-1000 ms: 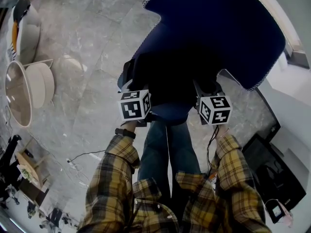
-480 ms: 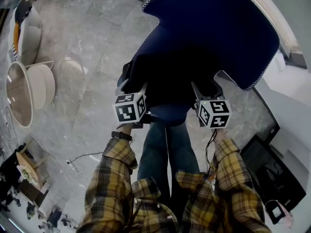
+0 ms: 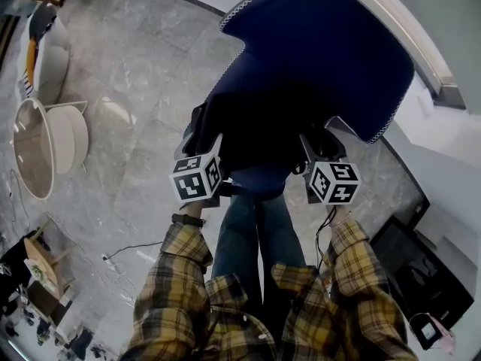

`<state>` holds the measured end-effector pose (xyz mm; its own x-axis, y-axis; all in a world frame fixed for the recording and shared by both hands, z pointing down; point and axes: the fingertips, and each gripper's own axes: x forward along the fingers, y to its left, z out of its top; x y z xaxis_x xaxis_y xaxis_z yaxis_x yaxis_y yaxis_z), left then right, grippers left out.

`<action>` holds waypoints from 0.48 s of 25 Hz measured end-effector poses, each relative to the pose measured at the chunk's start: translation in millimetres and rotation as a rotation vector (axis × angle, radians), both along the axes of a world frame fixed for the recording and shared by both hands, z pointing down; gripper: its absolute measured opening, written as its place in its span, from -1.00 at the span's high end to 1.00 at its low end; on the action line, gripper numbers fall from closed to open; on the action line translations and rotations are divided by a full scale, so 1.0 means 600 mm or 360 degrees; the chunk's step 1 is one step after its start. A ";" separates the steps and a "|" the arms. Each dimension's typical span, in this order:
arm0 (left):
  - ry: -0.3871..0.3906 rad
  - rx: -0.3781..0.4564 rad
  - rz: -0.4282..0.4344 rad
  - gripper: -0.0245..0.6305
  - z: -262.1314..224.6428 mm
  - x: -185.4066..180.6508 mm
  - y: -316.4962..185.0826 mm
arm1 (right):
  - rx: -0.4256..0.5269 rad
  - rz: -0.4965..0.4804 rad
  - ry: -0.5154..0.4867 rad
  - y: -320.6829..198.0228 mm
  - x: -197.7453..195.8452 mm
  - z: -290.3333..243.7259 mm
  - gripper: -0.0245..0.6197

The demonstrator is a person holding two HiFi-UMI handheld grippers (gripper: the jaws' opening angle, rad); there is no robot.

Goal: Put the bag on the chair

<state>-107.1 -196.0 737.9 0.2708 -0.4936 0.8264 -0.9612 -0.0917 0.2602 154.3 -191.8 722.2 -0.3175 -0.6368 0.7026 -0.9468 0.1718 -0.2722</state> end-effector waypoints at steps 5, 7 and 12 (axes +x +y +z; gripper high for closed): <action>0.0022 0.0062 -0.0022 0.07 -0.044 0.001 -0.005 | 0.0023 0.0005 -0.0041 0.007 -0.002 -0.035 0.25; 0.0049 0.0072 -0.0032 0.07 -0.064 0.006 0.001 | 0.0022 0.0017 -0.0063 0.015 -0.003 -0.052 0.25; 0.0106 0.0146 -0.0023 0.07 -0.133 0.029 0.008 | 0.0074 0.0067 -0.0153 0.025 -0.005 -0.120 0.26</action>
